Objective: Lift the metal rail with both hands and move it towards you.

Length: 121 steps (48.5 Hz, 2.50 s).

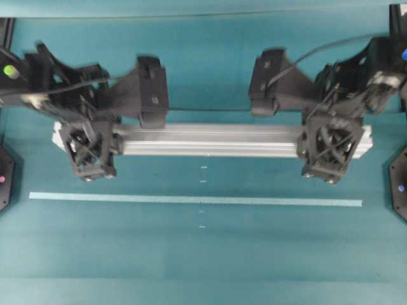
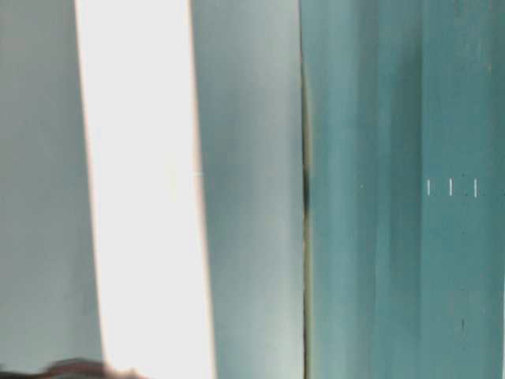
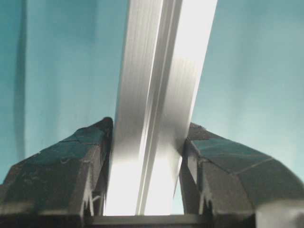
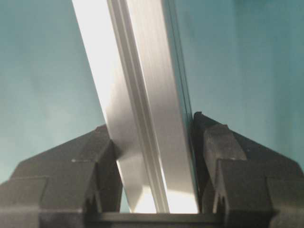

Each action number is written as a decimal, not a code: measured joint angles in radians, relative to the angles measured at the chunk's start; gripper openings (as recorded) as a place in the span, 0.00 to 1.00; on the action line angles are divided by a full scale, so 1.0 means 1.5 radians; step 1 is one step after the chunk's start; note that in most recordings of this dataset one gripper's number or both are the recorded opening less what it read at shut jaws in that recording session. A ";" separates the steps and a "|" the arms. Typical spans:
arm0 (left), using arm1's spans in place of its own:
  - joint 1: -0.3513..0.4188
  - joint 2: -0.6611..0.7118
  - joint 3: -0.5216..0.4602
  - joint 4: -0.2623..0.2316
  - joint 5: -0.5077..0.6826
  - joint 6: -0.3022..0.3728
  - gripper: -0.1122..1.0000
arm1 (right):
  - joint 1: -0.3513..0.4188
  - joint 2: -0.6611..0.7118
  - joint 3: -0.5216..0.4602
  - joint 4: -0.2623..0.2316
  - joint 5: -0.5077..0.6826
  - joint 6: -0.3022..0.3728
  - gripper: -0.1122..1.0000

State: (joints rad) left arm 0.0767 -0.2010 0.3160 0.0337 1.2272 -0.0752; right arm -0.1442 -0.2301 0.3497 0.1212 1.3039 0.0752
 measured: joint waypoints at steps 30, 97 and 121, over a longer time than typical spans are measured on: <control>-0.020 0.045 0.122 0.000 -0.148 -0.037 0.39 | 0.042 0.086 0.129 -0.005 -0.231 -0.025 0.48; -0.064 0.119 0.242 0.000 -0.353 -0.109 0.39 | 0.091 0.169 0.231 -0.005 -0.410 -0.009 0.48; -0.063 0.128 0.244 0.000 -0.375 -0.110 0.39 | 0.090 0.185 0.237 -0.005 -0.431 -0.009 0.48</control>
State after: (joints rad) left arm -0.0184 -0.0092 0.6826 0.0337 0.6642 -0.2408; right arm -0.0092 0.0476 0.7056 0.1135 0.6581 0.0614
